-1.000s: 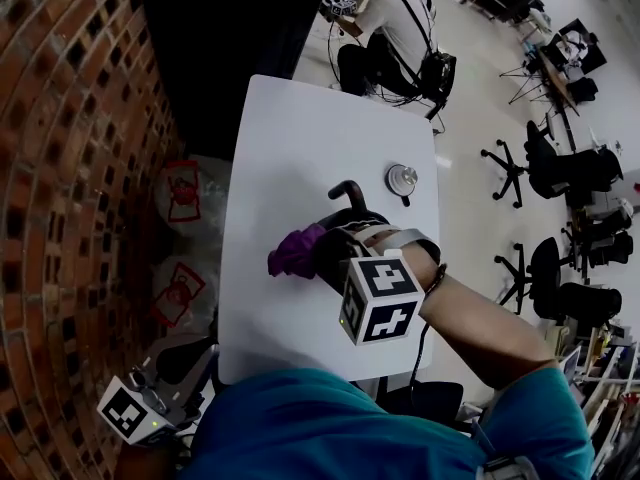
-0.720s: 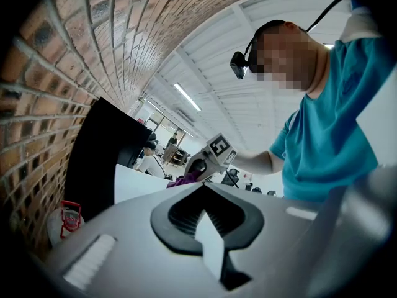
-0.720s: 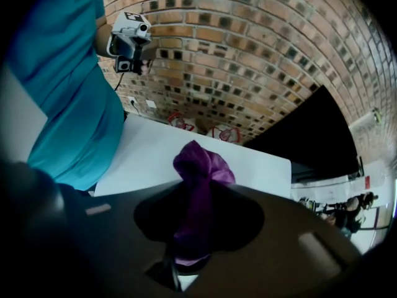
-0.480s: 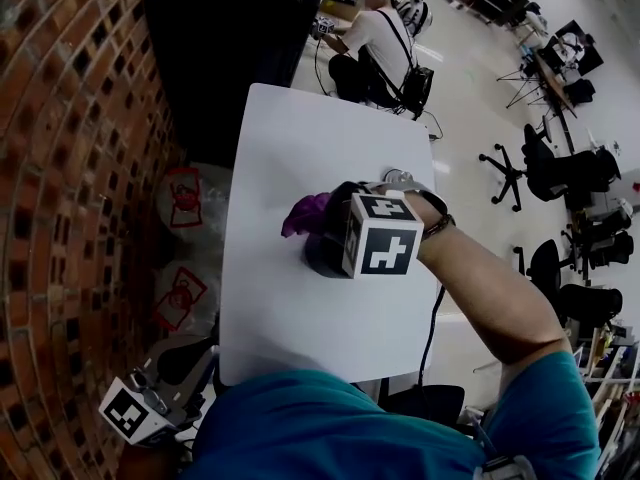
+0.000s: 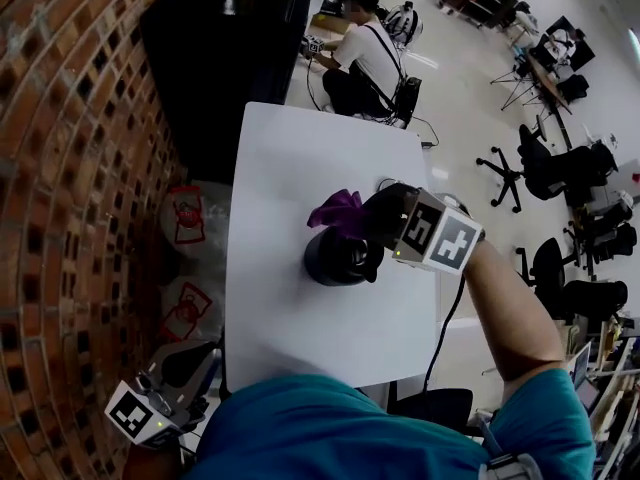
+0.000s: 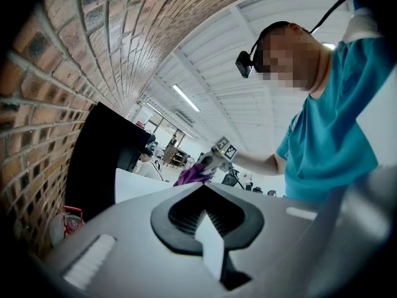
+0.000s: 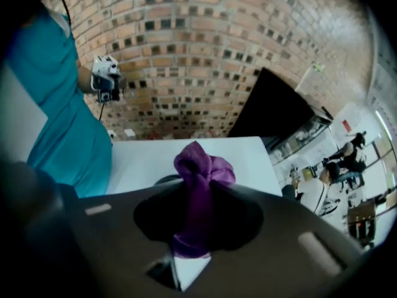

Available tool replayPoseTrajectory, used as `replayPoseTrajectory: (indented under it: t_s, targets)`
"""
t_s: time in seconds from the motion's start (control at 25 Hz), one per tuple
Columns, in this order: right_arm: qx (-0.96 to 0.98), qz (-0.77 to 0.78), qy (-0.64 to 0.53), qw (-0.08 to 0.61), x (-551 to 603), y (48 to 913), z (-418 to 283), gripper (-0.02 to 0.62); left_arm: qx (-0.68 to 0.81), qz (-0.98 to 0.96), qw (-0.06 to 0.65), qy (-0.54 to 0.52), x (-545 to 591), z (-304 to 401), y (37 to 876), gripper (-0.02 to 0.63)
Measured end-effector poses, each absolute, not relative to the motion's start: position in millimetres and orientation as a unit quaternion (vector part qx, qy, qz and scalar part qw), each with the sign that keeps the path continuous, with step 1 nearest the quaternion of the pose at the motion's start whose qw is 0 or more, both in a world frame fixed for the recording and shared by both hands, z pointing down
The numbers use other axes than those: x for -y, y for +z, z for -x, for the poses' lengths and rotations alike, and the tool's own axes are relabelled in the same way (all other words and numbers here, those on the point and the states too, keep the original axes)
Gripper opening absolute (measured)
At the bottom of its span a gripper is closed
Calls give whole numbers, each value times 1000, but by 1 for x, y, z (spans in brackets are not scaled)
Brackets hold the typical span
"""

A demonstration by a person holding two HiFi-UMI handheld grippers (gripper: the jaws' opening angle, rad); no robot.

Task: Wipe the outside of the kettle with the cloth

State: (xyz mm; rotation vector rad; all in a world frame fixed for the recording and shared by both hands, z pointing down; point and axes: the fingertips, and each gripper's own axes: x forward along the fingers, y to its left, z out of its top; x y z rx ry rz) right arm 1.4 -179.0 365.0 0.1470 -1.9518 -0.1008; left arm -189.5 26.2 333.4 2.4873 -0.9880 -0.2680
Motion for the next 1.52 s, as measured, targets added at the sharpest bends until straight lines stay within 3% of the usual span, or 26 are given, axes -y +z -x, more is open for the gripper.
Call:
replayPoseTrajectory:
  t_s: [0.24,0.4,0.84,1.04,1.36,1.52]
  targets:
    - [938,-196,79,273,161,310,-21,91,332,-919,196,-86,-12,193,317,2]
    - [941,-266,136,158,136,308,-37,91,293,-936,176,-82,1,191,312,2]
    - [921,-353,151,70,25,260,-75,89,183,-969,157,-45,-27,151,287,2]
    - [926,-355,127,31,-27,229,-97,91,166,-979,115,-29,-58,127,264,2]
    - [948,-305,87,22,-223,235,-161,89,211,-972,100,-35,-236,49,271,2]
    - [954,-281,102,24,-317,247,-184,91,272,-953,128,-34,-341,16,280,2]
